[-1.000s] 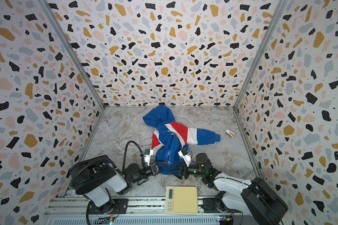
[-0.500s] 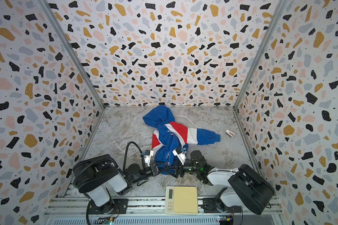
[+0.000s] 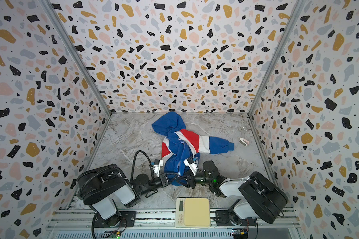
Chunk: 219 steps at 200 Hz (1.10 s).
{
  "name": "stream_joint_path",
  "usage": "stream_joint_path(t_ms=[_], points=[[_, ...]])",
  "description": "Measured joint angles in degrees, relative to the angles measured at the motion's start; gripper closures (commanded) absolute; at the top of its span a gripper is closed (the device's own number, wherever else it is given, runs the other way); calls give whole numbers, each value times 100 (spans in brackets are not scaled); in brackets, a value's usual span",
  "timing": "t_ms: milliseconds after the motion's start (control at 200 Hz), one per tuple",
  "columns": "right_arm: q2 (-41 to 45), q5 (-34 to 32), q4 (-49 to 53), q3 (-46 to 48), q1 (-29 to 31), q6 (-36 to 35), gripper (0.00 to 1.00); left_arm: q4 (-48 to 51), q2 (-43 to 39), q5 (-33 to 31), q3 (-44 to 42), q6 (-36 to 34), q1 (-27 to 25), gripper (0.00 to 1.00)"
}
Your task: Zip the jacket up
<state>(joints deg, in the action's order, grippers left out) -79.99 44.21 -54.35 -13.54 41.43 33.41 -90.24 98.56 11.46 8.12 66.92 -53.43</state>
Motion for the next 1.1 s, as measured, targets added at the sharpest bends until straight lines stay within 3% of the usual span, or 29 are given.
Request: stream_joint_path(t_ms=[290,636,951,1096], points=[[-225,-15,-485,129,203,289,61,-2,2,-2,0,0,0,100],[-247,-302,-691,138,258,566,80,-2,4,-4,-37,0,0,100],[87,-697,131,55,258,619,100,-37,4,-59,-39,0,0,100],[236,-828,579,-94,238,686,100,-57,7,-142,-42,-2,2,100]])
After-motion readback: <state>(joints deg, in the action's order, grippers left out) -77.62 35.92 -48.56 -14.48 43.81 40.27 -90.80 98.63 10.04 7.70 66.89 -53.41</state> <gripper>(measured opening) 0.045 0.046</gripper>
